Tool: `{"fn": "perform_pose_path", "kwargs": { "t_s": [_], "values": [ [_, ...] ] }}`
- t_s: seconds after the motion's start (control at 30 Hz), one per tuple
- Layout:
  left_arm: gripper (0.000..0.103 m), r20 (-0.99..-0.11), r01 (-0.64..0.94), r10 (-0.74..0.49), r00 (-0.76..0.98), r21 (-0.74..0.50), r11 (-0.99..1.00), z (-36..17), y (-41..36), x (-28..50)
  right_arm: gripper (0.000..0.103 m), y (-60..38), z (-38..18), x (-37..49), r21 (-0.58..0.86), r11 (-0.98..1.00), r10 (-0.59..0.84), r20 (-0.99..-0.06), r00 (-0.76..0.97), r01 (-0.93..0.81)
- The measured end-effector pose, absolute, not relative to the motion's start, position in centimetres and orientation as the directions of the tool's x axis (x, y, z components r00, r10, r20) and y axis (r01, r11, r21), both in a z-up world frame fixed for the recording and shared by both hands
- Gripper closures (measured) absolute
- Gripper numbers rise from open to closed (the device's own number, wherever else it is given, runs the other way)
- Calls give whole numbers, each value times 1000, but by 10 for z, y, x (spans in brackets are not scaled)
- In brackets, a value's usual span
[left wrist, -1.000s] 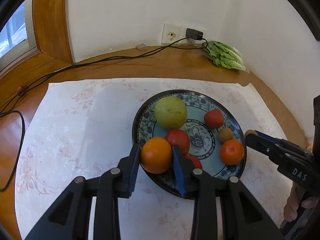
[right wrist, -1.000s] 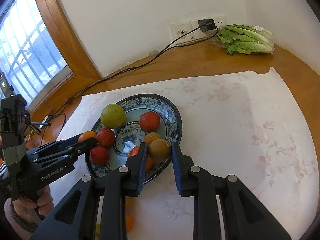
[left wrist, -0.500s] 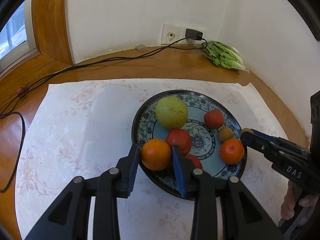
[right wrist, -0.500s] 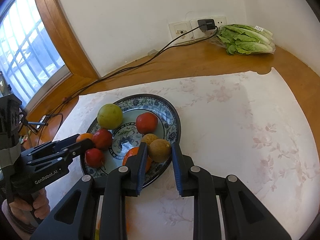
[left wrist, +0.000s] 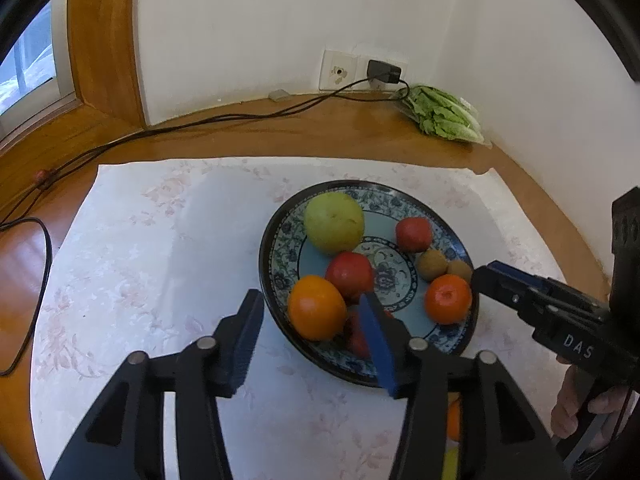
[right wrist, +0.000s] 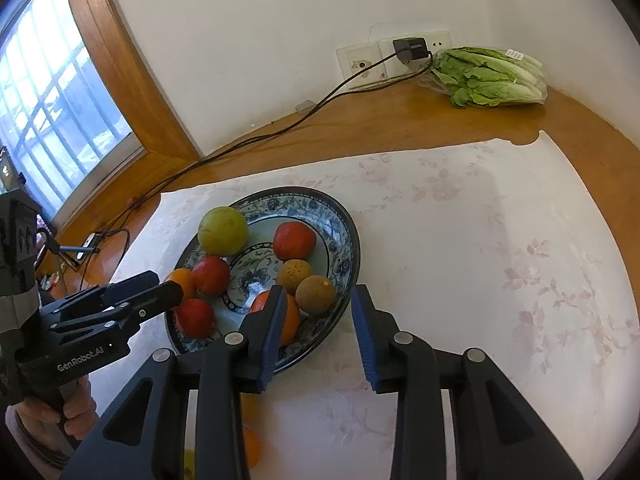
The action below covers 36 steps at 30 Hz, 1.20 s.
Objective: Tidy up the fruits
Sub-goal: 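Open left tool releasing tangerine while right tool releases brown fruit on plate, then withdraw both tools toward green apple and orange on cloth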
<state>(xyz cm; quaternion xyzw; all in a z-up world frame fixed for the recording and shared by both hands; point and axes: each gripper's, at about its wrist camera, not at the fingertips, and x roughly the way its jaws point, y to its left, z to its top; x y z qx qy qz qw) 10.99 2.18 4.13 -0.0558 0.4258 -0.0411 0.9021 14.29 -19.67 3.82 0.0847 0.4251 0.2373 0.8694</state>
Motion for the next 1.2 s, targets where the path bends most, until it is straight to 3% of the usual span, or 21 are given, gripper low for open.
{"fn": "perform_pose_path", "kwargs": {
  "t_s": [0.33,1.2],
  "values": [
    [40,-763,63,-145,629,-136,989,54,11,92,64,-202,53,120,345,870,489,-696,526,-352],
    [38,-782,138,-242,575,-199,970,60,-14,42,62,-217,58,44,307,862,487,-724,489,-403]
  ]
}}
